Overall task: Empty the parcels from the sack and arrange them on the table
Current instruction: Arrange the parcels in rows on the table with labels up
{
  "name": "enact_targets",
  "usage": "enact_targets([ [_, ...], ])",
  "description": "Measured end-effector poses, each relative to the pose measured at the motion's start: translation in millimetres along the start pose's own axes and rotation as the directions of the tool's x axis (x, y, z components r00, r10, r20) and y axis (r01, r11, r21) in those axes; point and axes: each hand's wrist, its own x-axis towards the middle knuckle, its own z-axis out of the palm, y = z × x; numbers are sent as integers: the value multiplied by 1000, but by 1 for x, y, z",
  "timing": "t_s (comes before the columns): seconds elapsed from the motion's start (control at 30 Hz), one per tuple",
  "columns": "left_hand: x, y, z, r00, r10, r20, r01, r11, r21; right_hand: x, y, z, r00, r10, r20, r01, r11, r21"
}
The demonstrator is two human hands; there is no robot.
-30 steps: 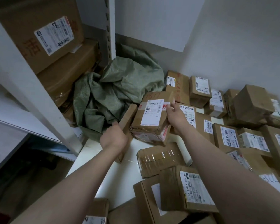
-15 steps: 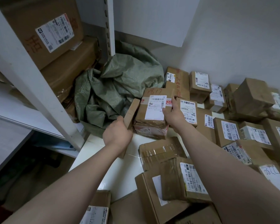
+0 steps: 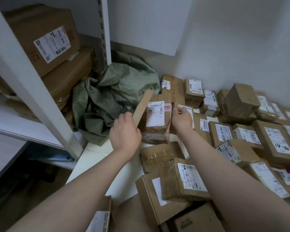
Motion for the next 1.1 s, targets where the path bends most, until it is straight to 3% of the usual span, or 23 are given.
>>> enact_targets([
  [0.03,0,4,-5,995,93,-46,-92,996,23,-5,-5,-7,992,69,101,-86,981,171],
  [0.1,-1,12,-12,945,303,-125,-299,953,49,-17,-14,-31,927,162,339,-314,830,461],
  [0.2,-9,21,-13,776,600,-192,-606,795,35,-34,-15,-82,844,163,511,-491,619,613],
  [0.27,-18,26,-9,692,678,-247,-698,716,10,-49,-5,-120,820,165,547,-508,649,566],
  [0.37,-33,36,-3,630,727,-273,-752,659,19,-73,14,-169,831,188,524,-470,741,480],
  [0.57,-88,95,-12,447,888,-109,-892,452,25,-111,69,-246,901,270,340,-416,759,501],
  [0.77,-187,170,-2,449,893,-9,-879,440,-185,-150,147,-347,948,223,228,-314,781,540],
  [0.87,-248,203,11,520,851,76,-813,521,-260,-174,194,-398,952,266,154,-307,788,535],
  [1.0,-312,228,36,616,762,200,-755,644,-127,-201,245,-443,923,384,15,-325,761,562],
  [1.1,-337,235,48,651,689,318,-707,703,-77,-215,279,-457,845,535,-14,-429,693,579],
])
